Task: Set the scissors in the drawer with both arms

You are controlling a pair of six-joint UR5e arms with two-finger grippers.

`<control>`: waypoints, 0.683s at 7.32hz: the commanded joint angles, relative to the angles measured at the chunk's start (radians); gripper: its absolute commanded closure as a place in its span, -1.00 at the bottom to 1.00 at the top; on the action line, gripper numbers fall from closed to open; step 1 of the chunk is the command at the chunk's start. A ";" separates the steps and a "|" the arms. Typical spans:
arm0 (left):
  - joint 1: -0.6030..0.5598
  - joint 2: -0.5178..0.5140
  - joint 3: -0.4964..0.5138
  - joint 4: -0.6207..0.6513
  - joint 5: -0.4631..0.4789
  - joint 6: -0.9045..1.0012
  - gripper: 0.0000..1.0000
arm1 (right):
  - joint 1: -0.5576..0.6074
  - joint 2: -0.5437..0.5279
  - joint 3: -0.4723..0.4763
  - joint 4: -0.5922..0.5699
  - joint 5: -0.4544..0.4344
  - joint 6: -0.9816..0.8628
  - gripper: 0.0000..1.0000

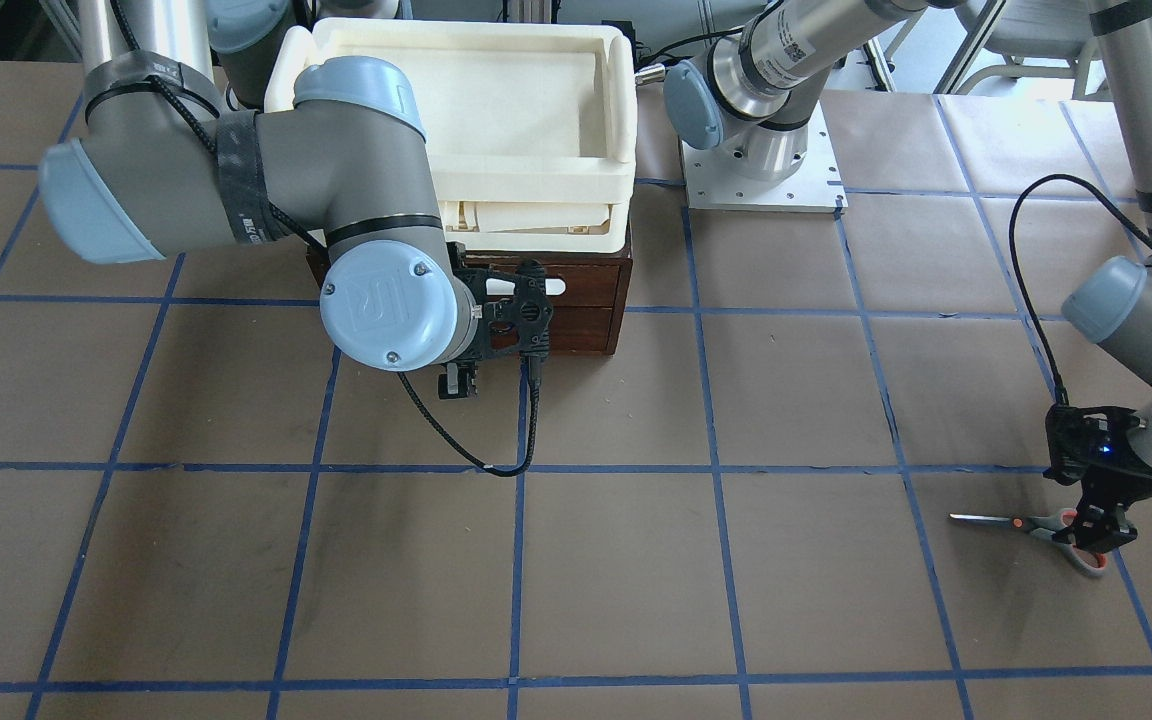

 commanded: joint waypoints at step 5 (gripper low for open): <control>0.001 -0.040 0.013 0.001 -0.021 -0.003 -0.76 | 0.012 0.004 0.063 -0.081 -0.068 0.051 -0.99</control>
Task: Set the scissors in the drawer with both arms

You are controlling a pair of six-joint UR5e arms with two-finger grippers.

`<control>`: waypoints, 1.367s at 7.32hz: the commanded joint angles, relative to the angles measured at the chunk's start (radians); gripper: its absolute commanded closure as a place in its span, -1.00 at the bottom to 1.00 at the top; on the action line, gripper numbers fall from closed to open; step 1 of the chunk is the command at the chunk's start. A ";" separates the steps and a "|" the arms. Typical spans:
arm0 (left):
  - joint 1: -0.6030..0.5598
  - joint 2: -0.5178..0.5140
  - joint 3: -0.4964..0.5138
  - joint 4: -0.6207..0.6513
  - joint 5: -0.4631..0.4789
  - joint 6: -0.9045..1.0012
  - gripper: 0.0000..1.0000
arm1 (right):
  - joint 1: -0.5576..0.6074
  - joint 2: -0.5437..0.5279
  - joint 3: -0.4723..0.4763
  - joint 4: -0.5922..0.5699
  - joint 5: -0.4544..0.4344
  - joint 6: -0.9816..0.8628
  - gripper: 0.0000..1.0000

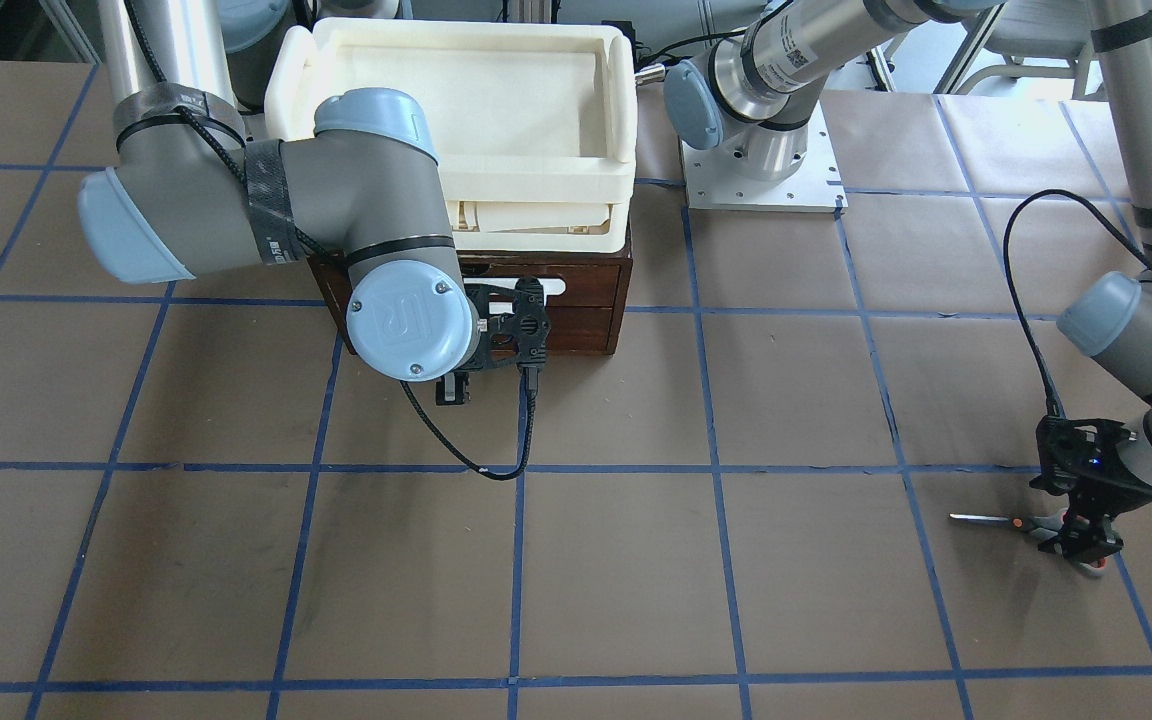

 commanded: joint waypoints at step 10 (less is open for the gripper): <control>-0.008 0.066 0.003 -0.017 -0.055 0.012 1.00 | 0.031 0.001 0.029 -0.028 -0.011 0.013 -0.59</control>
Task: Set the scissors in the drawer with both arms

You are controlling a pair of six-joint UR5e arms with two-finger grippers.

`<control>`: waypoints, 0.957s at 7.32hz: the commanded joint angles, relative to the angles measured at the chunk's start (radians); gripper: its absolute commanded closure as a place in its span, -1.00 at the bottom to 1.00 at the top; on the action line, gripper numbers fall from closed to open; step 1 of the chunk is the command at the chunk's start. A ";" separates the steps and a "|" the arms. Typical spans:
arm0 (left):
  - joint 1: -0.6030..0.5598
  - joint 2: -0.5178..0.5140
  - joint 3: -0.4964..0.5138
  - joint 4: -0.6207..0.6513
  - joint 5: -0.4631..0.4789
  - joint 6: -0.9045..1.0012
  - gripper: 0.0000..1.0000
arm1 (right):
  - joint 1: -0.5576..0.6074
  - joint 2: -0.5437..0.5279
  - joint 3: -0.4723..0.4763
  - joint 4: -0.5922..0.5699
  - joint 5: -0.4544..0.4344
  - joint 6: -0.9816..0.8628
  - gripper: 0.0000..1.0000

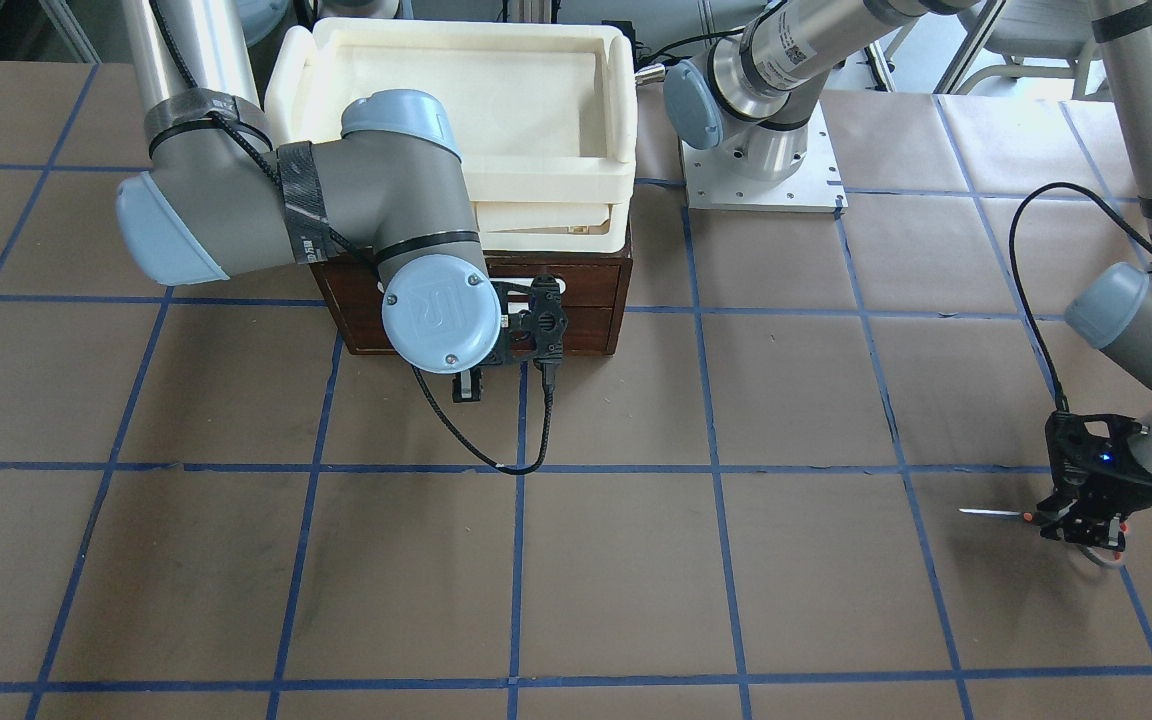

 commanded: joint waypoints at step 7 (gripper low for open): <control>-0.046 0.124 -0.003 -0.139 -0.043 -0.013 1.00 | 0.000 -0.001 0.011 -0.015 -0.047 -0.004 0.21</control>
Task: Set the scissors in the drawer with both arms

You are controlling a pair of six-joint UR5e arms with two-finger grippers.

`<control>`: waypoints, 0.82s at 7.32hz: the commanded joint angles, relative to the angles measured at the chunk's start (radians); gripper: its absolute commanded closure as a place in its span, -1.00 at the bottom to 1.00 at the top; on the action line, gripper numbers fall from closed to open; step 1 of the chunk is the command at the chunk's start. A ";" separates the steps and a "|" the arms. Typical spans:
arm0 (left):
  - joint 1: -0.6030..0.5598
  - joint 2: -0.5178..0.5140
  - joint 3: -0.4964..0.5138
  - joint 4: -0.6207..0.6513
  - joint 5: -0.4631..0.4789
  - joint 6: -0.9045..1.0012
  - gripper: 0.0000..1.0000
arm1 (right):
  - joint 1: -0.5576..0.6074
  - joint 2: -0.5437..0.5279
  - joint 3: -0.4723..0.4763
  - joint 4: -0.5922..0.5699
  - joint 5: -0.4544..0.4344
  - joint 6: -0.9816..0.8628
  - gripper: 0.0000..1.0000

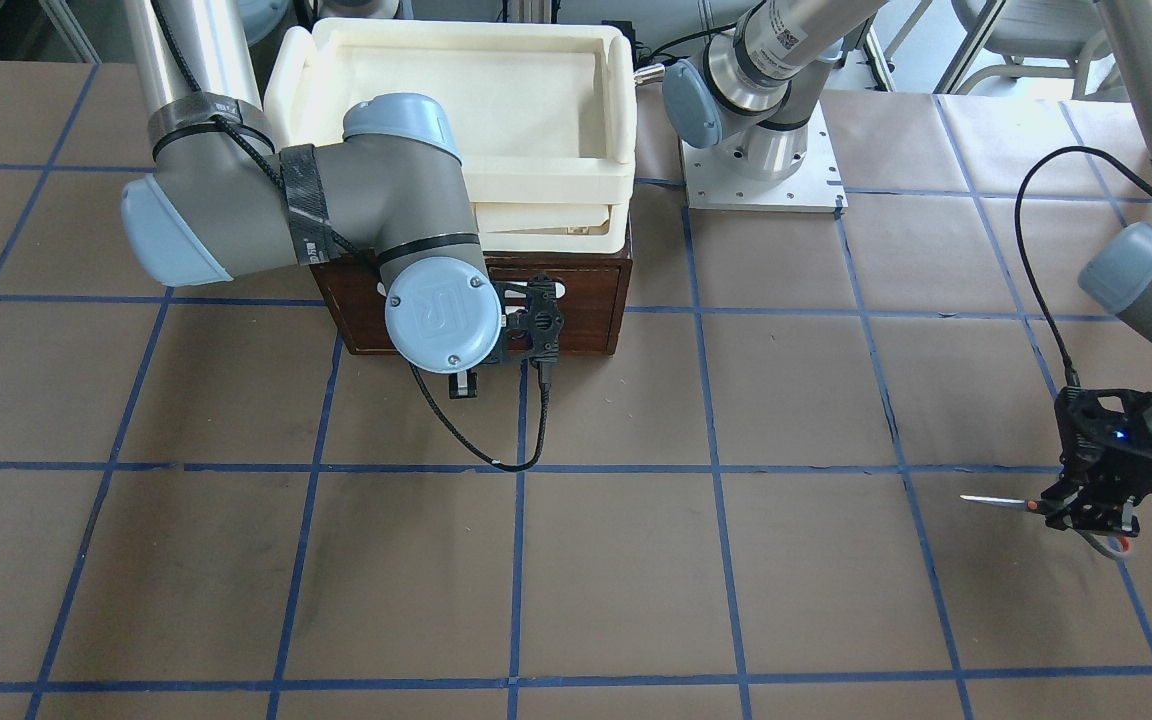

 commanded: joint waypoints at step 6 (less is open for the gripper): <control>-0.094 0.110 0.005 -0.133 0.014 -0.052 1.00 | -0.002 0.018 -0.023 -0.088 0.004 -0.001 0.17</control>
